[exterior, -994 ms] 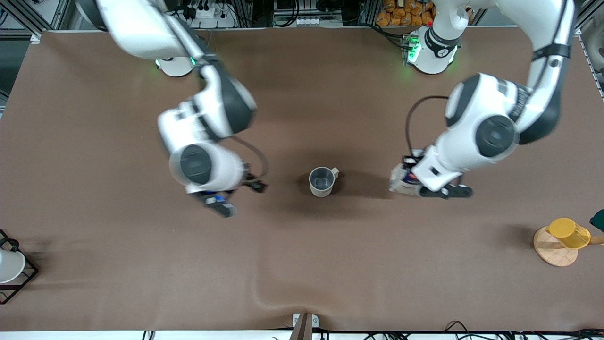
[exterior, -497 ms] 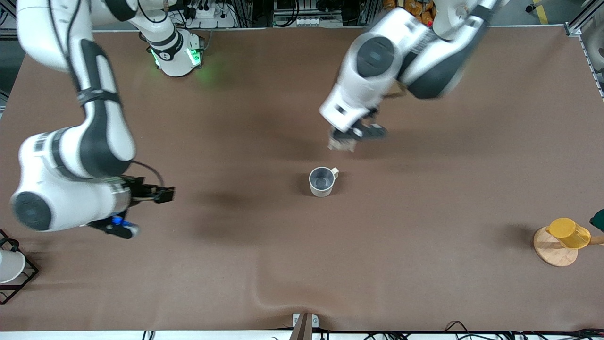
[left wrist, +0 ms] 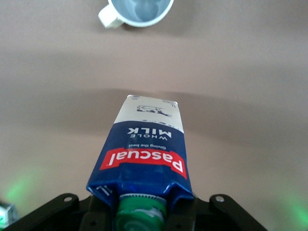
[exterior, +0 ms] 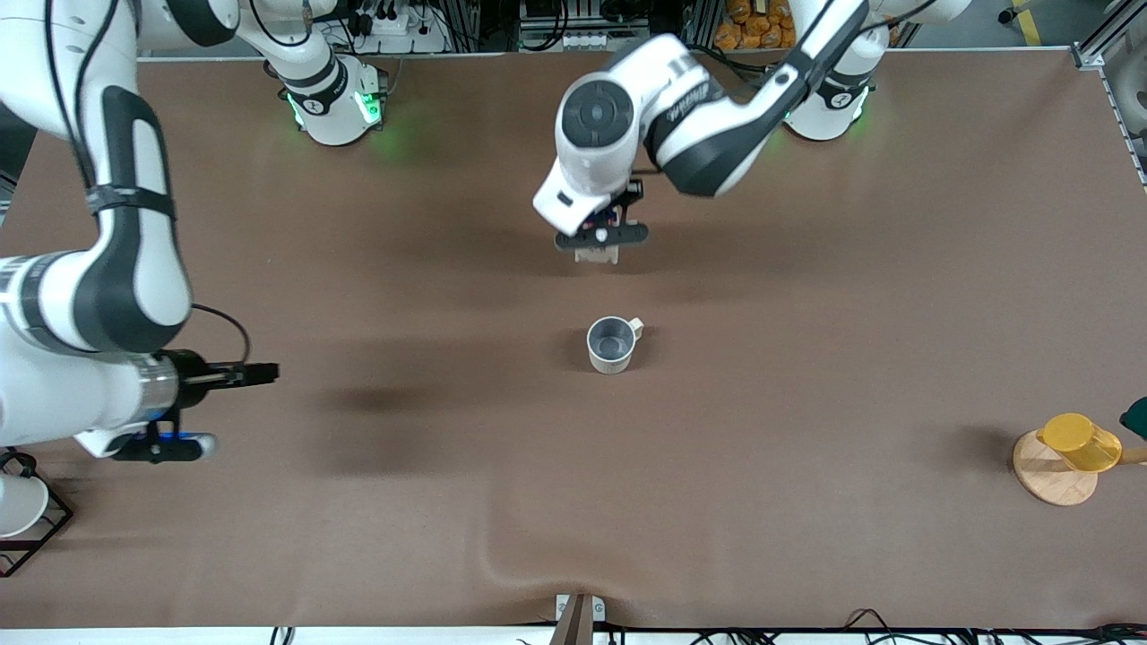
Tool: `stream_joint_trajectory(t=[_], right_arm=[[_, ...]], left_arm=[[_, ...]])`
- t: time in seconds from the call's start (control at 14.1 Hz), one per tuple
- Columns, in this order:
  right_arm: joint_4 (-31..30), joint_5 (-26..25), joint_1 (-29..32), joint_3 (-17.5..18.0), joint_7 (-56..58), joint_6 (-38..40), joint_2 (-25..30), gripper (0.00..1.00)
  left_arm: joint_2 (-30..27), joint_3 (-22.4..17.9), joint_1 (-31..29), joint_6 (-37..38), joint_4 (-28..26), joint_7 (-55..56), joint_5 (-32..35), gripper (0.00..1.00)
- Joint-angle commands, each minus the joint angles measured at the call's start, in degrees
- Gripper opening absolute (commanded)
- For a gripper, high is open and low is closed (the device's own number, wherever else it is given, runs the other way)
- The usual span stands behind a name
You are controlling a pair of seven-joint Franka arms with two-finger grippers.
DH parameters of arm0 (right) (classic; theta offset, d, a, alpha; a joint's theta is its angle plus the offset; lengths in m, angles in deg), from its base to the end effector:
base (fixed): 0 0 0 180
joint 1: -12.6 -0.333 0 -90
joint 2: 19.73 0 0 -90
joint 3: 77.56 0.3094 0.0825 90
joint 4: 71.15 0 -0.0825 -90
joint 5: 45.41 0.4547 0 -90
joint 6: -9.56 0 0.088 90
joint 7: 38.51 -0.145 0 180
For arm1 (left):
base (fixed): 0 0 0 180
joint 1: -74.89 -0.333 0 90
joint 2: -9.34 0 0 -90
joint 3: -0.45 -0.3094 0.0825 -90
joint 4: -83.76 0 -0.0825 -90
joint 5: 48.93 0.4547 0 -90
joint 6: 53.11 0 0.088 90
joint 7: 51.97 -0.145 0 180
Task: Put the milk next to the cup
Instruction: 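Lift the milk carton with the left gripper while the right gripper withdraws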
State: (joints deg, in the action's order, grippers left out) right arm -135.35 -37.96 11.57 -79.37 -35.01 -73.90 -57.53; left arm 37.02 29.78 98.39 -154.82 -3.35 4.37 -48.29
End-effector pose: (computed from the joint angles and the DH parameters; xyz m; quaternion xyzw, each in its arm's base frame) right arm 0.7545 0.0150 0.3487 -0.9852 -0.0220 0.1586 0.0608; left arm 0.4628 -0.5493 0.3304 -0.9894 -0.0436 0.1387 0.0037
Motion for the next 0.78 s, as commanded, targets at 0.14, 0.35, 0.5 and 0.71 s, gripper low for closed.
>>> stream_joint_trajectory(t=[0.14, 0.35, 0.5, 0.71], right_arm=[[-8.0, -2.9, 1.6, 1.0, 2.7, -0.8, 8.2, 1.0], [-20.3, -3.2, 2.9, 1.1, 2.0, -5.7, 21.0, 1.0], [-32.3, -3.2, 2.9, 1.1, 0.5, -12.5, 31.6, 1.0], [-43.3, -3.3, 3.3, 1.1, -0.2, -18.9, 40.9, 1.0]], left_arm=[[2.8, 0.0, -0.3, -2.9, 2.1, 0.6, 4.4, 0.0], [3.6, -1.0, -0.5, -3.5, 2.1, -0.4, 5.3, 0.0], [4.3, -1.1, -0.8, -3.7, 2.1, -0.5, 5.9, 0.0], [5.2, -1.1, -1.0, -4.8, 2.1, -0.6, 6.7, 0.0]])
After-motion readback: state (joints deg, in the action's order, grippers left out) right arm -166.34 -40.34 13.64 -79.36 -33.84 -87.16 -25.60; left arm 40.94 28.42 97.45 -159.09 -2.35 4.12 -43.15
